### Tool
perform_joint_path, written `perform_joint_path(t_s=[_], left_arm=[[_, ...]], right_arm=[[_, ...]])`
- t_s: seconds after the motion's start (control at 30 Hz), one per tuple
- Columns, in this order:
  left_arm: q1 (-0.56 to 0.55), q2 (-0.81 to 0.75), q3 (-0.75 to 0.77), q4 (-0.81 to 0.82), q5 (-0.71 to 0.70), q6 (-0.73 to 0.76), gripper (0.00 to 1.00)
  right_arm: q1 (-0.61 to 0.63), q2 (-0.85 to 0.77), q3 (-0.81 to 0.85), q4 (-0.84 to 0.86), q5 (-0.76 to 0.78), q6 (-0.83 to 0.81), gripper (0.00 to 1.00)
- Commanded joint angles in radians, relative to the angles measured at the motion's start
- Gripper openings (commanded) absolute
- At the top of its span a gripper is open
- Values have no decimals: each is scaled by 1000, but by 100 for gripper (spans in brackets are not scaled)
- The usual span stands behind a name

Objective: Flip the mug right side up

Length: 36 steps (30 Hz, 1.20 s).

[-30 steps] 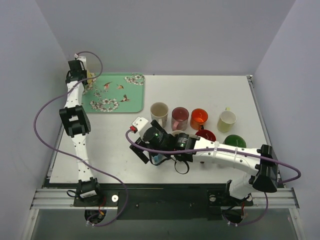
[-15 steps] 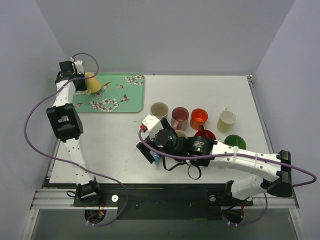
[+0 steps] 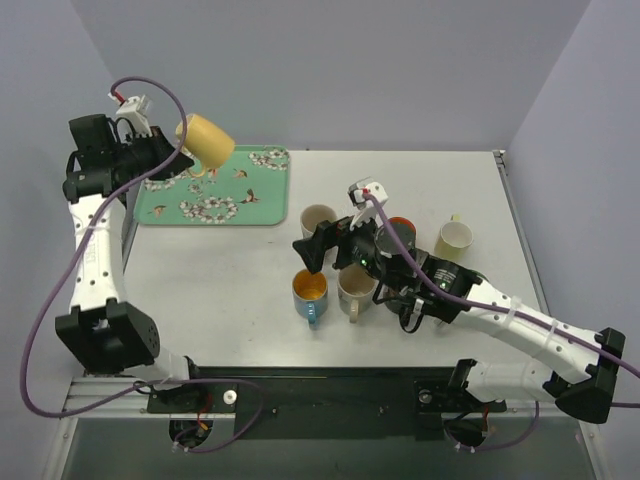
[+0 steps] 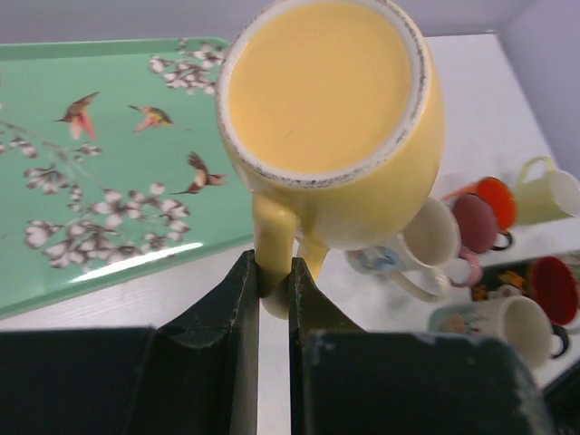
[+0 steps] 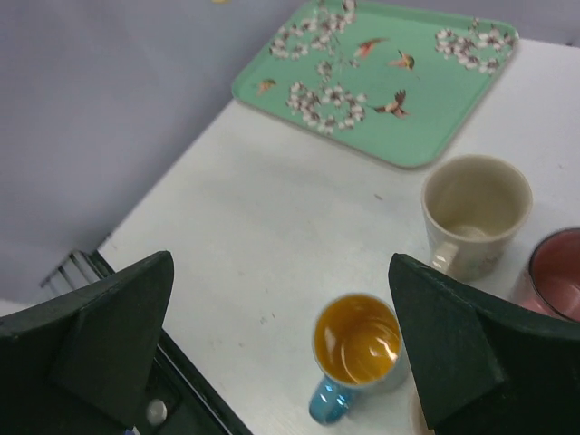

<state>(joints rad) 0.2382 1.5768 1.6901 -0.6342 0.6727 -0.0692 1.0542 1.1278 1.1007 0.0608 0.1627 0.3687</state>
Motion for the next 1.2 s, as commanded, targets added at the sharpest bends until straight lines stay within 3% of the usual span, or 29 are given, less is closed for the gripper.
perform_joint_path(t_s=[0.0, 0.23, 0.47, 0.53, 0.6, 0.63, 0.67, 0.77, 0.8, 0.83, 0.87, 0.97, 1.1, 1.17], left_arm=[[-80, -191, -75, 36, 182, -109, 0], [-226, -389, -127, 30, 269, -219, 0], [-283, -414, -115, -36, 376, -262, 0], [-303, -422, -138, -35, 389, -262, 0], [-318, -426, -159, -30, 396, -259, 0], [-320, -425, -167, -22, 401, -261, 0], [-321, -428, -182, -4, 412, -259, 0], [-318, -425, -191, -13, 389, -229, 0], [-306, -419, -179, -77, 325, -165, 12], [-294, -420, -175, -105, 229, -127, 77], [-289, -429, -176, -164, 141, -21, 88], [-243, -463, -245, -173, -259, 113, 89], [-133, -459, -334, -130, -480, 212, 89], [-94, -448, -377, -75, -548, 226, 90]], right_arm=[[-36, 53, 51, 336, -113, 125, 100], [-43, 202, 201, 562, -242, 213, 97], [-77, 254, 231, 711, -252, 292, 92], [-89, 263, 243, 743, -261, 283, 84], [-100, 280, 264, 772, -285, 283, 56], [-106, 296, 289, 765, -290, 294, 19], [-106, 309, 298, 752, -289, 297, 0], [-111, 323, 352, 616, -259, 257, 0], [-111, 329, 372, 552, -230, 237, 0], [-111, 336, 428, 395, -217, 166, 0], [-109, 364, 464, 308, -184, 123, 0], [-99, 472, 685, -148, -101, -34, 0], [-77, 708, 967, -537, -141, -120, 0], [-57, 818, 1083, -645, -141, -143, 0]])
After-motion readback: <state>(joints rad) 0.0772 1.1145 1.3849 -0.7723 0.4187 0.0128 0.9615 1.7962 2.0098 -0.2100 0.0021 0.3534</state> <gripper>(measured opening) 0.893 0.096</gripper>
